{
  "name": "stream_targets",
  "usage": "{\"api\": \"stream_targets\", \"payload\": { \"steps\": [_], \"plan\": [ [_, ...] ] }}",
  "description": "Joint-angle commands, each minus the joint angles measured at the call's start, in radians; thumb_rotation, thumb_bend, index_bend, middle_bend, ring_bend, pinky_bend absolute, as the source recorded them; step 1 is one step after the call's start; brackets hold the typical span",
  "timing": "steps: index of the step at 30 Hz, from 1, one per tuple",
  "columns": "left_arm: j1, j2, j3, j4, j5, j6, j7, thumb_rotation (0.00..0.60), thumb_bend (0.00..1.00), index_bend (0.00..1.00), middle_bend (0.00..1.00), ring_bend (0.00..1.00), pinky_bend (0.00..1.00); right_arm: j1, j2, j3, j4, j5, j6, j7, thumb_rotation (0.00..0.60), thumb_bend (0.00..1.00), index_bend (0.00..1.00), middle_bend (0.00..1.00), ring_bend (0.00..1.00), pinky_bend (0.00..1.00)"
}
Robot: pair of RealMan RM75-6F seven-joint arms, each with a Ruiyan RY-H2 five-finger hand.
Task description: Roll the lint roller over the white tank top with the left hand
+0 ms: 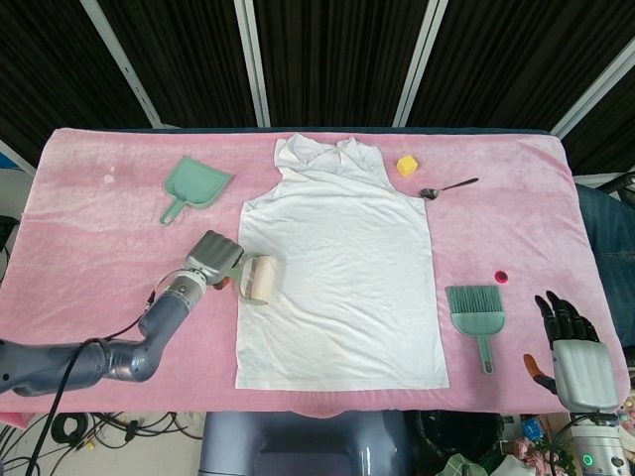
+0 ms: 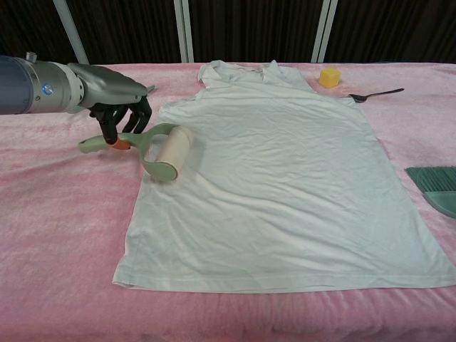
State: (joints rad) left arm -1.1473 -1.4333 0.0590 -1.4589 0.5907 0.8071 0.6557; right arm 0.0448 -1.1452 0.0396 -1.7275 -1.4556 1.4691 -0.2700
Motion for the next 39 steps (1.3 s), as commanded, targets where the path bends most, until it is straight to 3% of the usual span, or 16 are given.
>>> {"api": "stream_targets", "payload": {
  "steps": [1, 11, 19, 29, 32, 34, 39],
  "plan": [
    [0.088, 0.055, -0.013, 0.009, 0.114, 0.012, -0.136, 0.6, 0.55, 0.72, 0.64, 0.52, 0.7, 0.0, 0.001, 0.001, 0.0, 0.001, 0.001, -0.002, 0.6, 0.21, 0.0, 0.04, 0.1, 0.21],
    [0.23, 0.115, 0.018, 0.088, 0.332, 0.002, -0.39, 0.6, 0.55, 0.72, 0.64, 0.52, 0.7, 0.0, -0.004, -0.002, -0.001, -0.003, 0.002, -0.02, 0.6, 0.21, 0.0, 0.04, 0.1, 0.21],
    [0.296, 0.045, 0.045, 0.268, 0.501, -0.019, -0.551, 0.6, 0.55, 0.72, 0.64, 0.52, 0.7, -0.002, -0.007, 0.0, 0.0, 0.0, 0.006, -0.027, 0.6, 0.21, 0.0, 0.04, 0.1, 0.21],
    [0.32, -0.018, 0.057, 0.406, 0.605, -0.041, -0.635, 0.6, 0.53, 0.69, 0.62, 0.51, 0.69, -0.001, -0.004, 0.001, -0.001, 0.009, 0.001, -0.026, 0.6, 0.21, 0.0, 0.04, 0.1, 0.21],
    [0.324, -0.033, 0.058, 0.434, 0.614, -0.054, -0.628, 0.6, 0.42, 0.57, 0.53, 0.43, 0.63, -0.001, -0.002, 0.001, -0.004, 0.011, -0.001, -0.028, 0.6, 0.21, 0.0, 0.04, 0.1, 0.21],
    [0.324, -0.033, 0.053, 0.436, 0.59, -0.083, -0.612, 0.6, 0.35, 0.46, 0.42, 0.35, 0.57, -0.002, -0.002, 0.001, -0.006, 0.012, -0.001, -0.028, 0.6, 0.21, 0.0, 0.04, 0.1, 0.21],
    [0.315, -0.011, 0.023, 0.393, 0.495, -0.141, -0.555, 0.6, 0.28, 0.3, 0.23, 0.18, 0.46, -0.001, 0.0, 0.001, -0.008, 0.013, -0.003, -0.03, 0.6, 0.21, 0.0, 0.04, 0.1, 0.21]
  ]
}}
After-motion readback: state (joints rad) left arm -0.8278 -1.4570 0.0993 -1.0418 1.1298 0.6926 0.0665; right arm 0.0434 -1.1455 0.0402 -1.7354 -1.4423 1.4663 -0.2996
